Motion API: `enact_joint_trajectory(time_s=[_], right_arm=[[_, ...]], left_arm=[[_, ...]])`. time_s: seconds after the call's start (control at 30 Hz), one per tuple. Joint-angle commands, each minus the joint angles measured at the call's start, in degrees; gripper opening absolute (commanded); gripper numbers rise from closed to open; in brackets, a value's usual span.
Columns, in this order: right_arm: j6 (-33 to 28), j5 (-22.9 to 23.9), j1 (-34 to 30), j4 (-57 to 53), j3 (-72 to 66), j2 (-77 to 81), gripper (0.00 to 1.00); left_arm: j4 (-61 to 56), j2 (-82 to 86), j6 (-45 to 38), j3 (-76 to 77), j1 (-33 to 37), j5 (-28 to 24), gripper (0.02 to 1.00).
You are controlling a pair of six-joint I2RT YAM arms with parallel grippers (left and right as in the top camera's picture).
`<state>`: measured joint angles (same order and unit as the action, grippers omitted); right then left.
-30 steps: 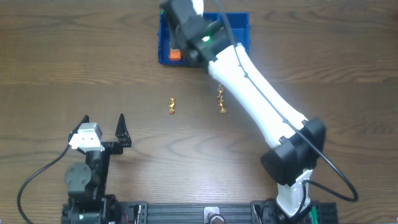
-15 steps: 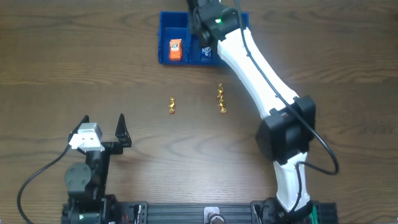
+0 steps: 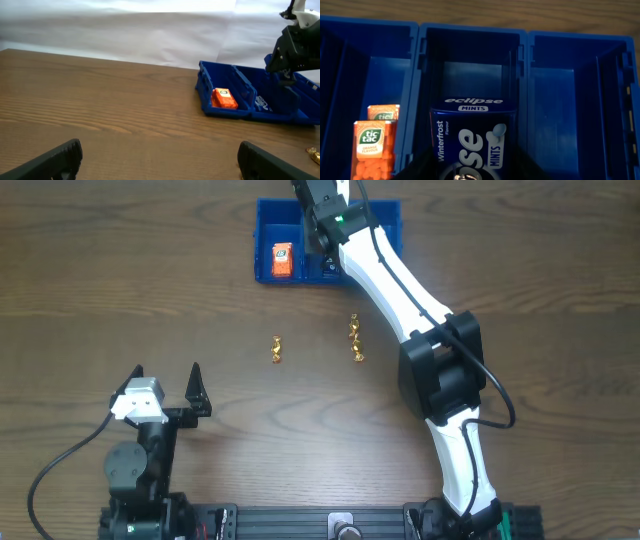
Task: Sort Candies Into Trays
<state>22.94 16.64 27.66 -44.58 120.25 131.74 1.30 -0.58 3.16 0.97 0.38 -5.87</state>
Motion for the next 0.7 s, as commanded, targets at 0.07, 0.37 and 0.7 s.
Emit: enact_joint_trajectory(time_s=[0.07,0.37,0.7], right_arm=[[-0.3,0.0,-0.5,0.4,0.0,0.3,0.102],[-0.3,0.0,-0.5,0.8,0.0,0.3,0.998],[-0.3,-0.7,0.8,-4.0,4.0,-1.8,0.998]], left_arm=[[2.7,0.3,0.2,-0.7,0.3,0.0,0.998],[2.7,0.3,0.2,-0.7,0.3,0.0,0.998],[2.7,0.3,0.2,-0.7,0.3,0.0,0.998]])
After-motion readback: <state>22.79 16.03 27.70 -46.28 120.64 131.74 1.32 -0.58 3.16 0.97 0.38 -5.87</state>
